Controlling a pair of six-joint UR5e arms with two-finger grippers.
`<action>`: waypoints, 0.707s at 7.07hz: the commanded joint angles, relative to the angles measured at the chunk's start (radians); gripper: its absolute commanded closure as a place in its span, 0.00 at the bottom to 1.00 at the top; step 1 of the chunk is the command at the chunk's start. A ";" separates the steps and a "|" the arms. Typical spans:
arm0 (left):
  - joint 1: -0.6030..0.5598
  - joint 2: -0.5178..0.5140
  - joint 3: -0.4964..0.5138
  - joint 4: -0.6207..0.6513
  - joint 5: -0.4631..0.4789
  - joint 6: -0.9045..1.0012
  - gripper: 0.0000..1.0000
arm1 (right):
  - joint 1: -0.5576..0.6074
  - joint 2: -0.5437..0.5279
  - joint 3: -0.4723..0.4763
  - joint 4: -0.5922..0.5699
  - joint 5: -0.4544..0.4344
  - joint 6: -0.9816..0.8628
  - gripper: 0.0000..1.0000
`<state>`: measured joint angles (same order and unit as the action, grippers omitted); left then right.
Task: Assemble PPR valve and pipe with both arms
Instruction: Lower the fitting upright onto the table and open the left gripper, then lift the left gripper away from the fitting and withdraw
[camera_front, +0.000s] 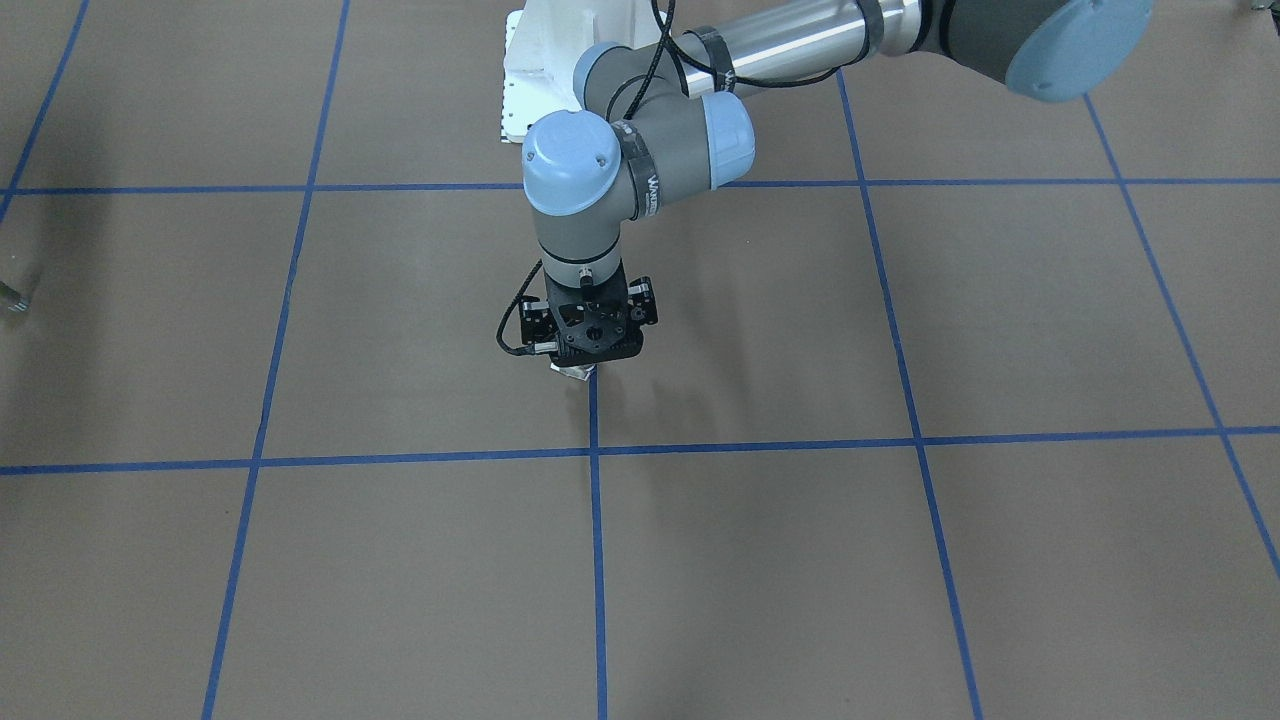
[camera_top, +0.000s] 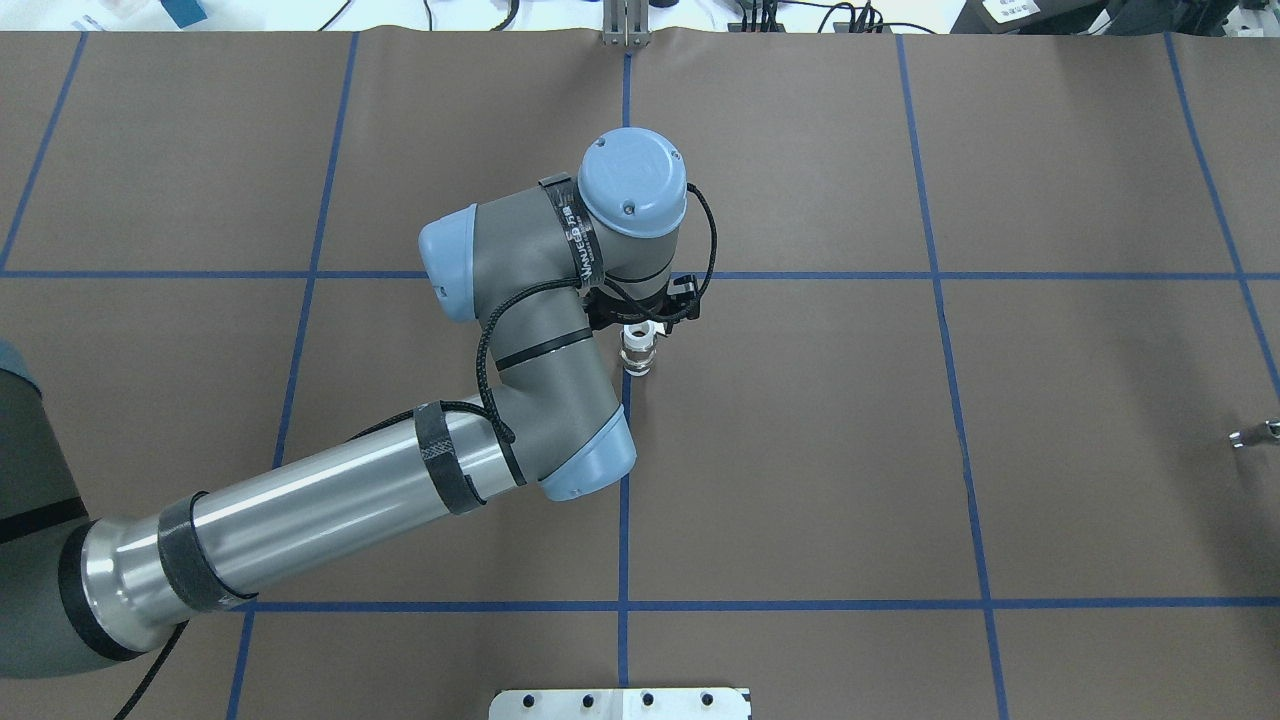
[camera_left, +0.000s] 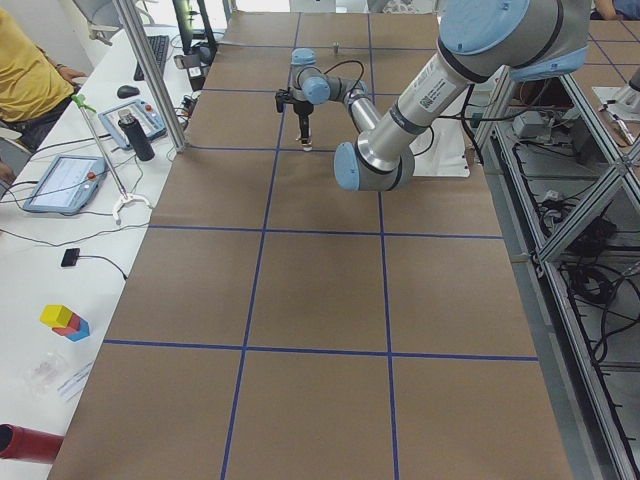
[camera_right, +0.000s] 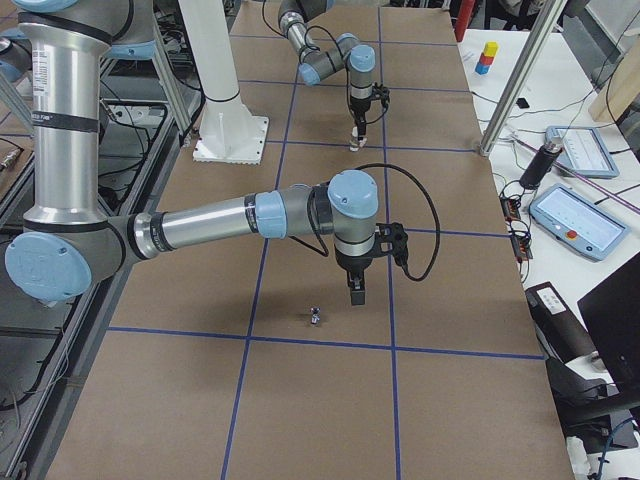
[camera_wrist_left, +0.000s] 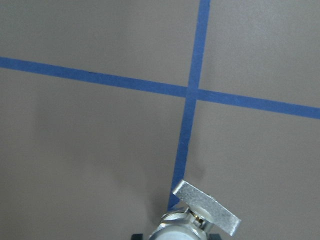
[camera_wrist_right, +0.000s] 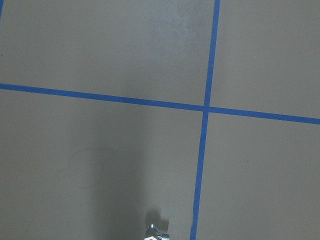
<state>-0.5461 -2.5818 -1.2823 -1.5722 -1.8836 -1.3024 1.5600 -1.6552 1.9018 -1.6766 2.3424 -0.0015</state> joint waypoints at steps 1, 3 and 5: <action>0.000 0.000 -0.005 0.000 0.001 0.002 0.00 | 0.000 0.000 -0.001 0.000 0.000 0.000 0.00; -0.005 0.000 -0.059 0.017 -0.003 0.020 0.00 | 0.000 0.000 -0.001 0.000 0.000 -0.005 0.00; -0.053 0.061 -0.235 0.153 -0.008 0.148 0.00 | 0.000 0.000 0.002 0.002 0.002 -0.012 0.00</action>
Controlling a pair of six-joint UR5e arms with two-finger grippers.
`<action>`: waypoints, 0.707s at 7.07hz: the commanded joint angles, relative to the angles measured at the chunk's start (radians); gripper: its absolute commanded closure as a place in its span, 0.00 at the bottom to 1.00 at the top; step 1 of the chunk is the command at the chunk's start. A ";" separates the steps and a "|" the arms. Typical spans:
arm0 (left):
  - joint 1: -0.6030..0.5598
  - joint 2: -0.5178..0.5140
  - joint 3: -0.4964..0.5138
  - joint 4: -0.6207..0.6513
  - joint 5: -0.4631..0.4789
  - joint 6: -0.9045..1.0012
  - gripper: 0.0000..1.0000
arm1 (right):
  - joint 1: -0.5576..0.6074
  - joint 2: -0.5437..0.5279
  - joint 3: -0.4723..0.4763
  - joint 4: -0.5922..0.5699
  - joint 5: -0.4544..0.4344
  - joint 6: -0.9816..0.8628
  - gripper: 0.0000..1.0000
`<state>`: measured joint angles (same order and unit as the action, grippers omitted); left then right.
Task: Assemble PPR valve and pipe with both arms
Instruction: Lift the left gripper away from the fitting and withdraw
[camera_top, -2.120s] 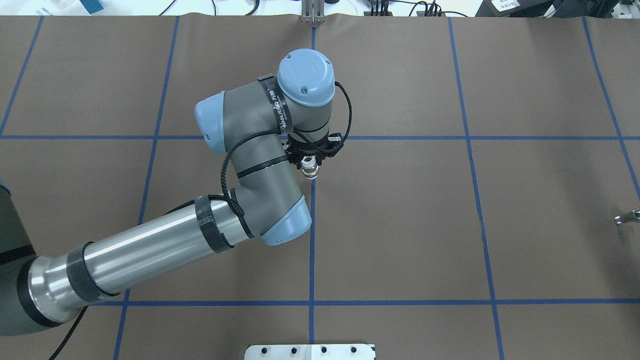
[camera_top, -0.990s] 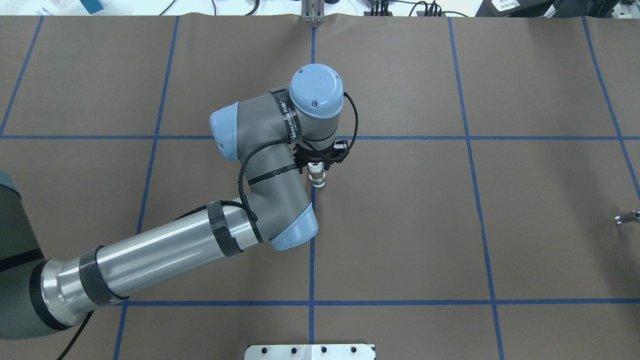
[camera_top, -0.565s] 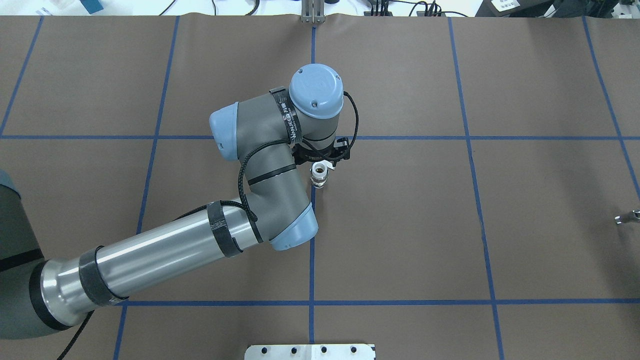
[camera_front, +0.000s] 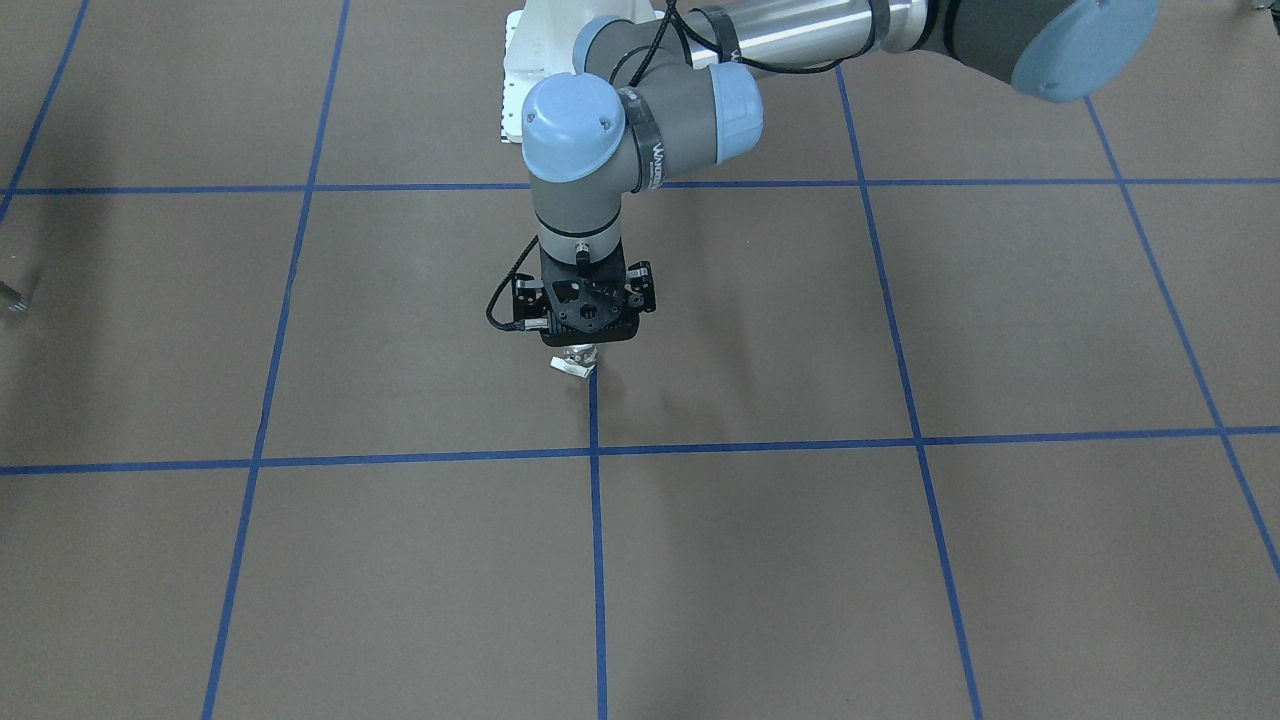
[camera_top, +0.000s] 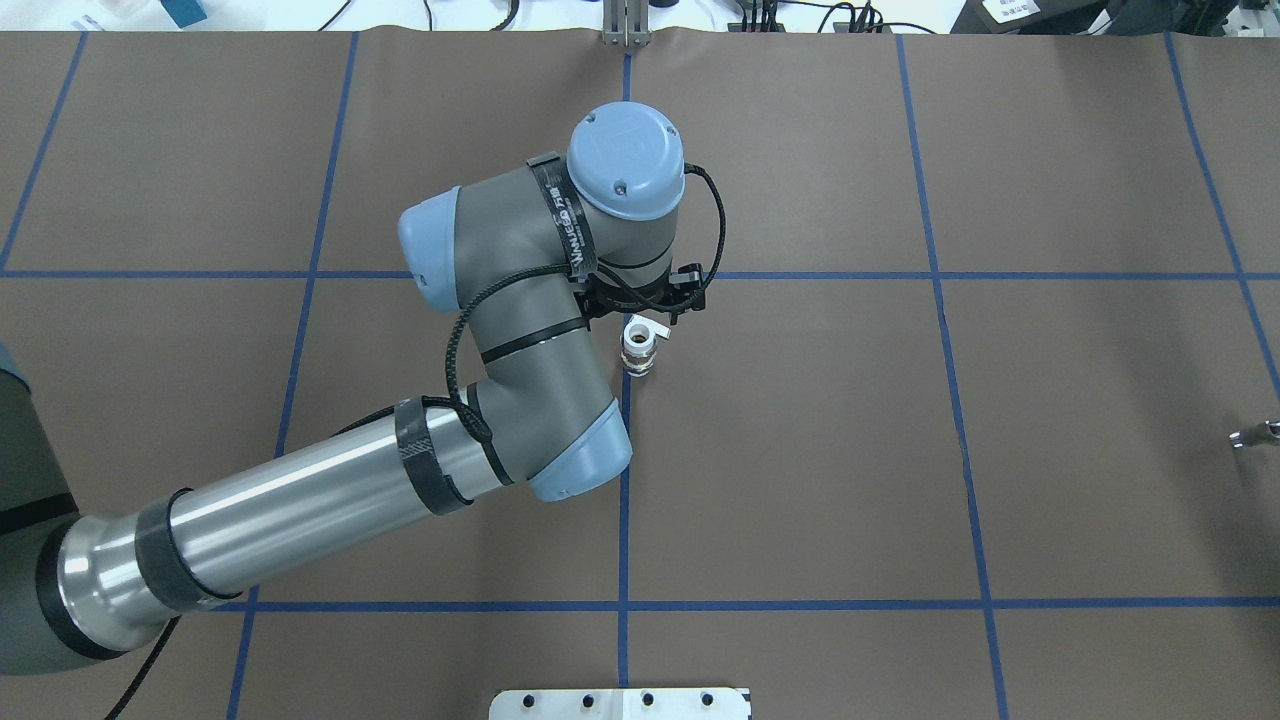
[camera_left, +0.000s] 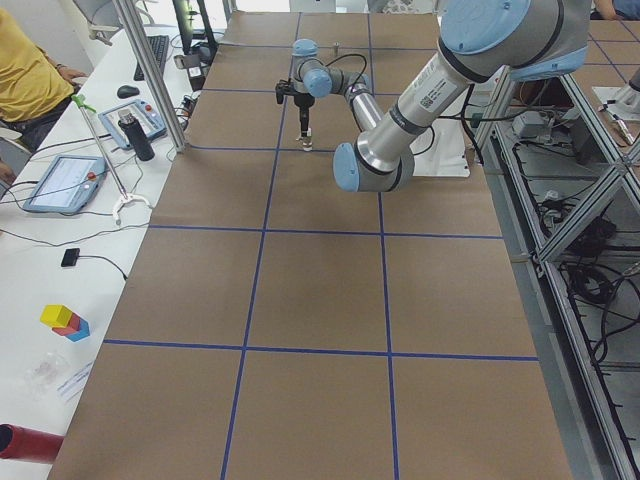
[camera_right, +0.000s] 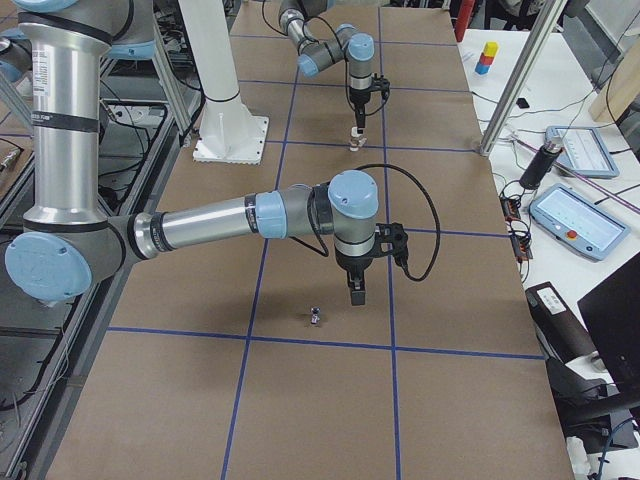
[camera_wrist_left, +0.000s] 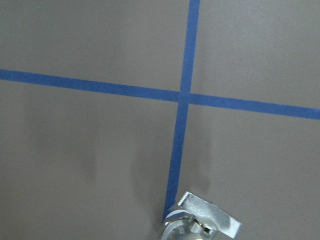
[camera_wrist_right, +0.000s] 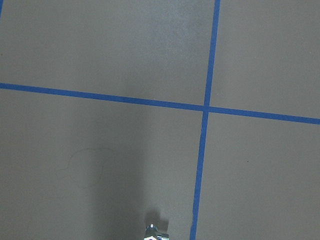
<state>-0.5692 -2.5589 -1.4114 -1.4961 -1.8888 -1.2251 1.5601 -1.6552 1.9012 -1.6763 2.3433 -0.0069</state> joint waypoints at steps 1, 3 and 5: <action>-0.090 0.128 -0.255 0.173 -0.051 0.185 0.00 | 0.000 0.000 0.009 0.001 0.001 -0.049 0.00; -0.251 0.395 -0.511 0.223 -0.114 0.507 0.00 | 0.000 -0.008 0.030 0.001 0.004 -0.061 0.00; -0.456 0.631 -0.592 0.217 -0.188 0.875 0.00 | 0.000 -0.014 0.036 0.000 0.014 -0.056 0.00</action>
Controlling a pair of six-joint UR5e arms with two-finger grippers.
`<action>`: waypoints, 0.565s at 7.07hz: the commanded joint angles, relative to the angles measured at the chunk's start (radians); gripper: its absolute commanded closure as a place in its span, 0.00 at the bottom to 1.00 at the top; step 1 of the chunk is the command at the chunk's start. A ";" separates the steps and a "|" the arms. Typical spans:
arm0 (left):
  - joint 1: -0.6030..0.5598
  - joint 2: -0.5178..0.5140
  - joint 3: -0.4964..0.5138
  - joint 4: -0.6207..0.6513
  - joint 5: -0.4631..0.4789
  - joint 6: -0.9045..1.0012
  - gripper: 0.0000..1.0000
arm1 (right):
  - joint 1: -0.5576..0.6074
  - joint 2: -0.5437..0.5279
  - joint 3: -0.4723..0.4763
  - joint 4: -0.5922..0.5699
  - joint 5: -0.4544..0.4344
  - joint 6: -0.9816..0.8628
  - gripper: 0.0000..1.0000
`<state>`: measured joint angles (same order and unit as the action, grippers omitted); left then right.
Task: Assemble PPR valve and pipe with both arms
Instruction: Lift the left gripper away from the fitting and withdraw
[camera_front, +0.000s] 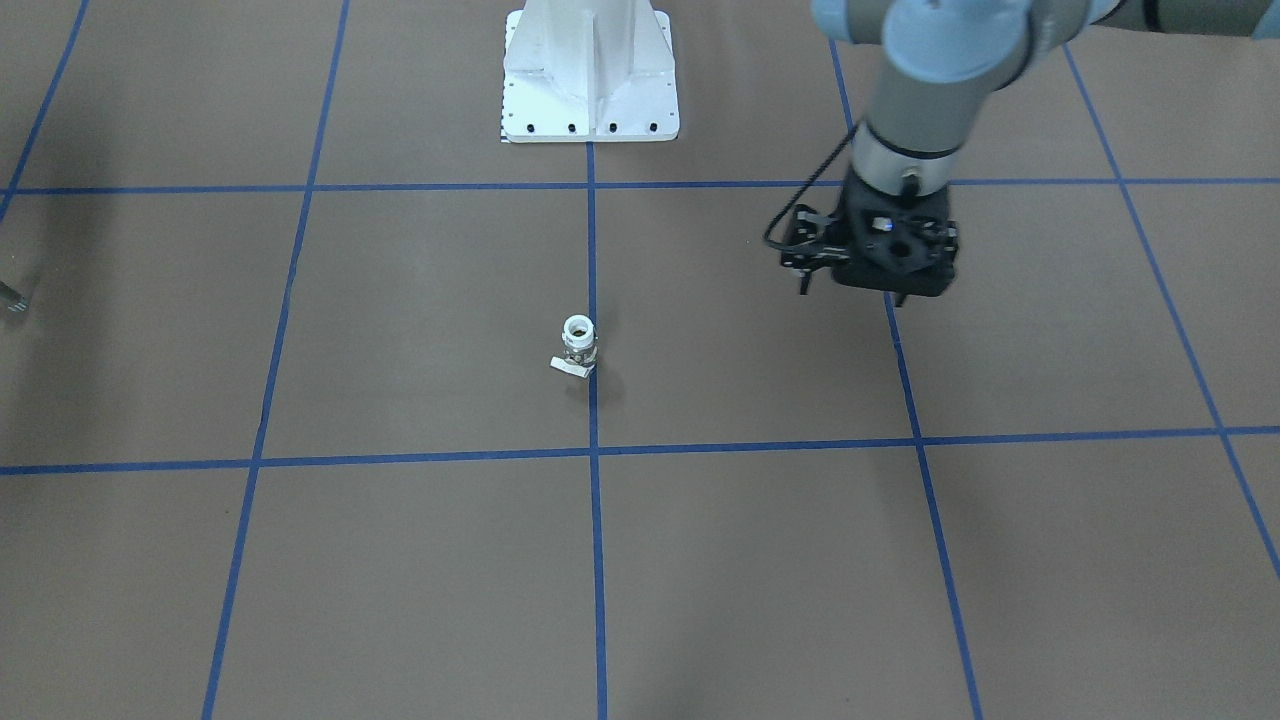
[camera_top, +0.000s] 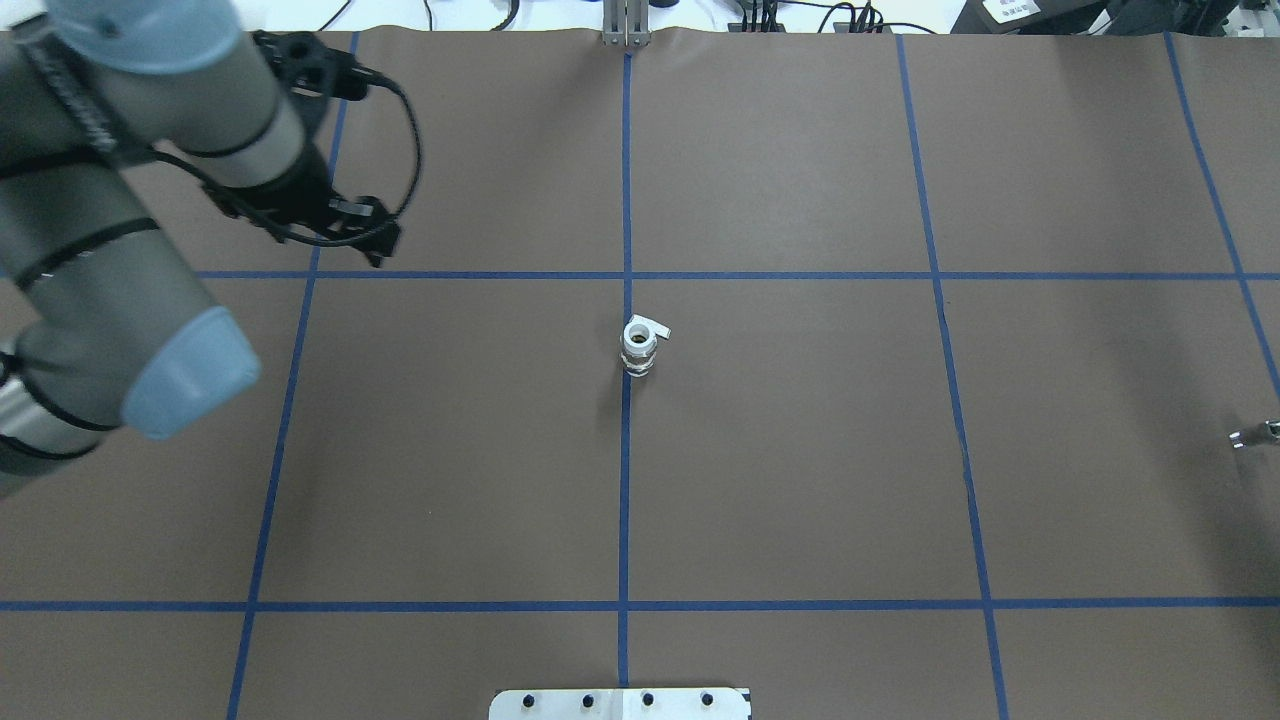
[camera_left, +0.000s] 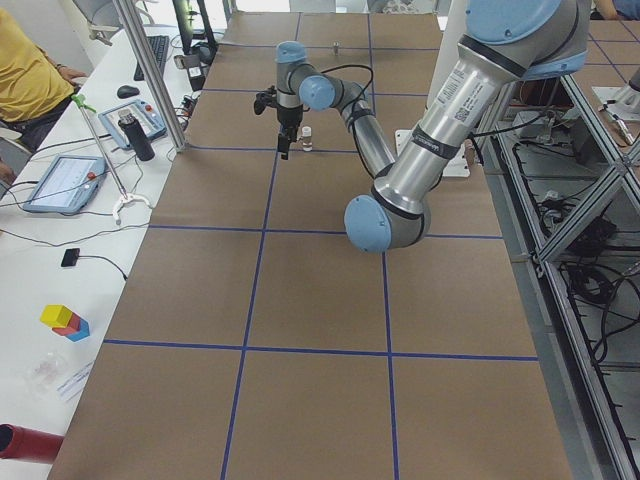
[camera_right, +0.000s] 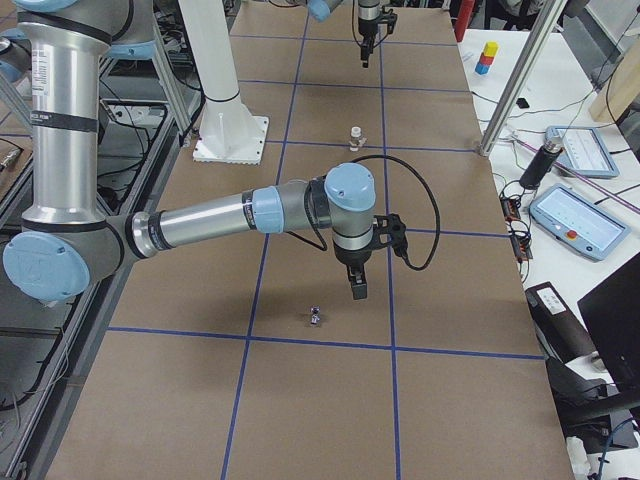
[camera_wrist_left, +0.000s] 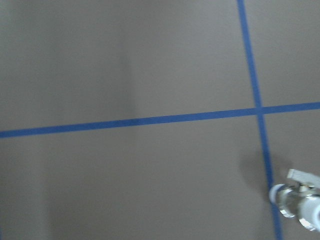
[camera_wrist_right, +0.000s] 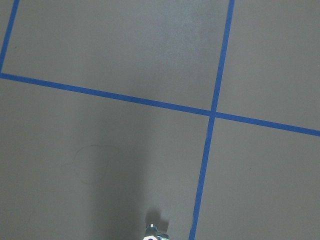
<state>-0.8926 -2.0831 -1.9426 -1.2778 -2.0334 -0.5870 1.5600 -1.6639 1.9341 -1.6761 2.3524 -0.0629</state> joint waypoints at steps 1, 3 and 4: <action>-0.260 0.251 -0.067 -0.009 -0.044 0.444 0.00 | 0.000 -0.007 0.006 0.001 0.004 -0.003 0.00; -0.533 0.395 -0.023 -0.012 -0.118 0.794 0.00 | -0.006 -0.020 0.017 0.001 0.002 0.009 0.00; -0.652 0.456 0.055 -0.018 -0.155 0.812 0.00 | -0.021 -0.042 0.026 0.001 0.002 0.009 0.00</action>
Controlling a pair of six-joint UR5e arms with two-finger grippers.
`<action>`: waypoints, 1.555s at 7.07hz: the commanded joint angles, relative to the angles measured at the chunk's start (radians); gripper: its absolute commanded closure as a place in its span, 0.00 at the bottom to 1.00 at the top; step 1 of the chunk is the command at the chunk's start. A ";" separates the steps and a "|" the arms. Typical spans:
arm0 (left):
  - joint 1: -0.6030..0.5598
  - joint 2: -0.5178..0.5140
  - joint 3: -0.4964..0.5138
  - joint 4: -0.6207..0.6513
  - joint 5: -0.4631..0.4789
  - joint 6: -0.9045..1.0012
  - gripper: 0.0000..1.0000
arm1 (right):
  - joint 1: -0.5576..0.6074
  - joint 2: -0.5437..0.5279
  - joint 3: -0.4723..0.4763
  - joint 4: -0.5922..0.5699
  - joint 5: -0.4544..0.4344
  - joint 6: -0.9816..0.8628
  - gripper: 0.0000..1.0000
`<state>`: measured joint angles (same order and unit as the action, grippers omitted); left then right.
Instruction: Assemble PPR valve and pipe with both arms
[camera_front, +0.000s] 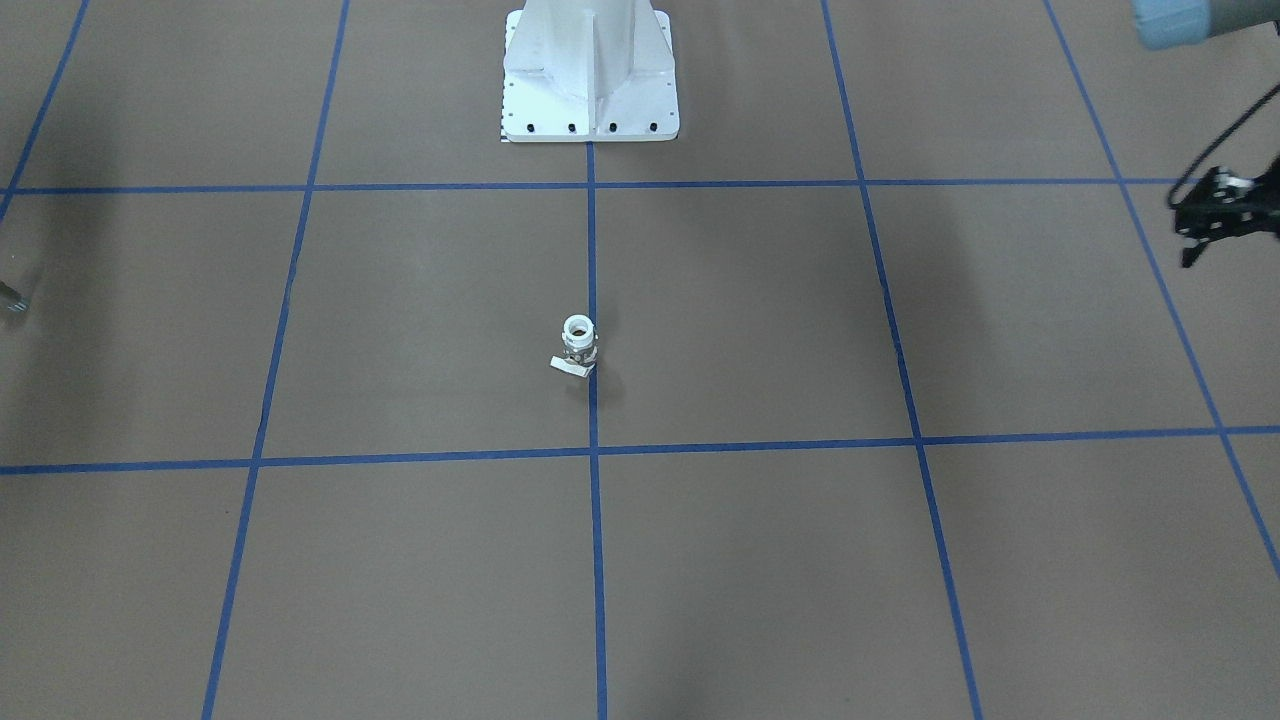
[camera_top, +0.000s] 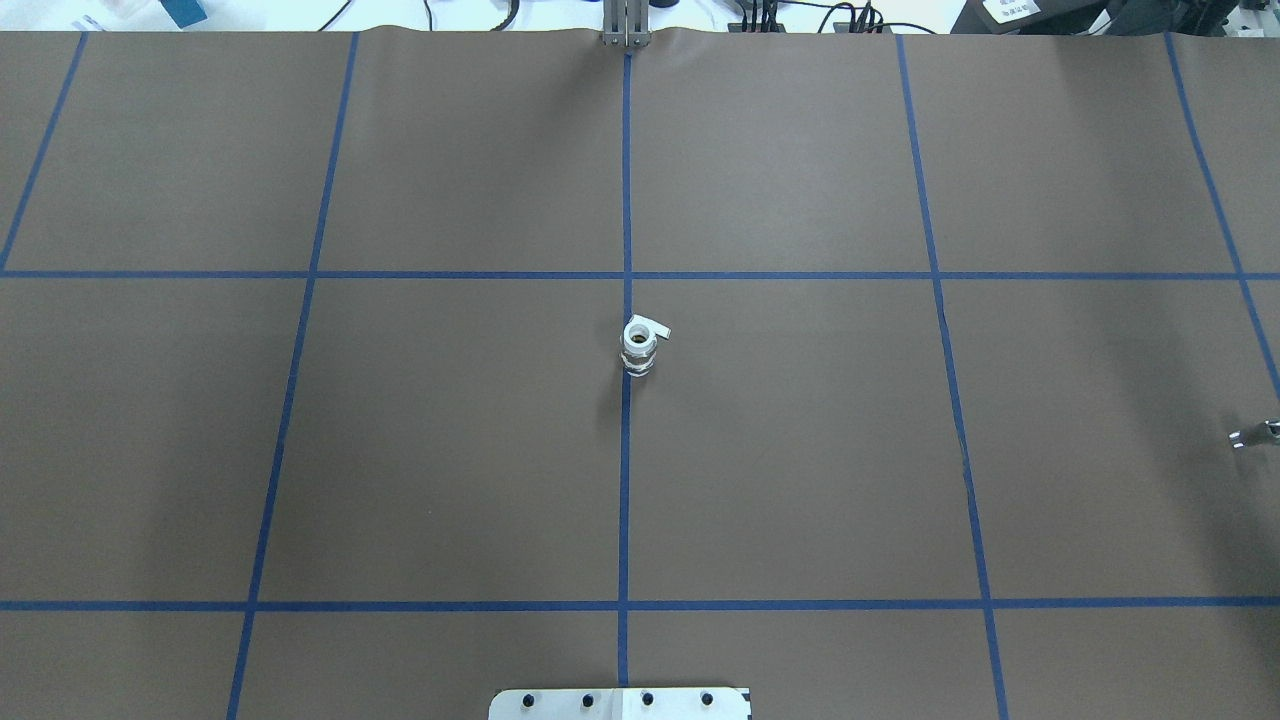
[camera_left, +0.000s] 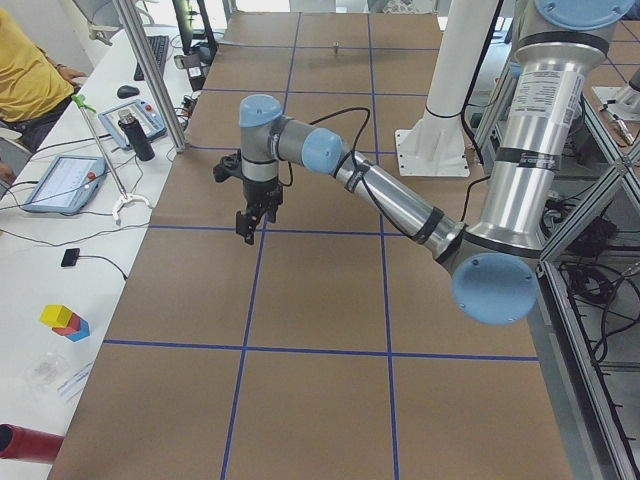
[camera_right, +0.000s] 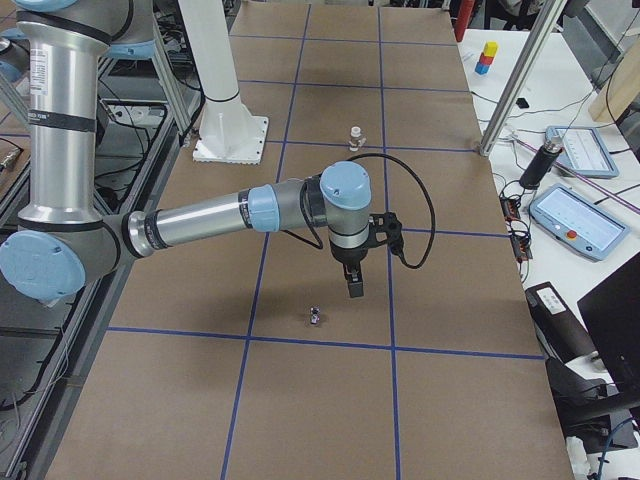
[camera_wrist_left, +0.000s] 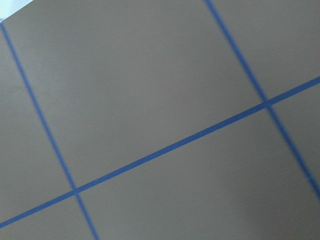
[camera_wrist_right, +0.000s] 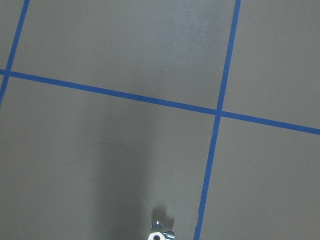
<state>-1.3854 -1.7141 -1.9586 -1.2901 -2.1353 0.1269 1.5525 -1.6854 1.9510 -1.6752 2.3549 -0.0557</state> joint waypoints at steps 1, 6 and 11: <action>-0.213 0.099 0.136 -0.103 -0.057 0.115 0.00 | -0.026 -0.057 0.011 0.049 -0.002 0.011 0.00; -0.218 0.159 0.135 -0.149 -0.057 0.117 0.00 | -0.300 -0.230 -0.134 0.700 -0.124 0.453 0.01; -0.216 0.157 0.136 -0.150 -0.058 0.117 0.00 | -0.463 -0.264 -0.245 0.907 -0.204 0.562 0.23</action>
<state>-1.6015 -1.5557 -1.8220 -1.4395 -2.1936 0.2439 1.1072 -1.9317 1.7123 -0.7805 2.1529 0.5074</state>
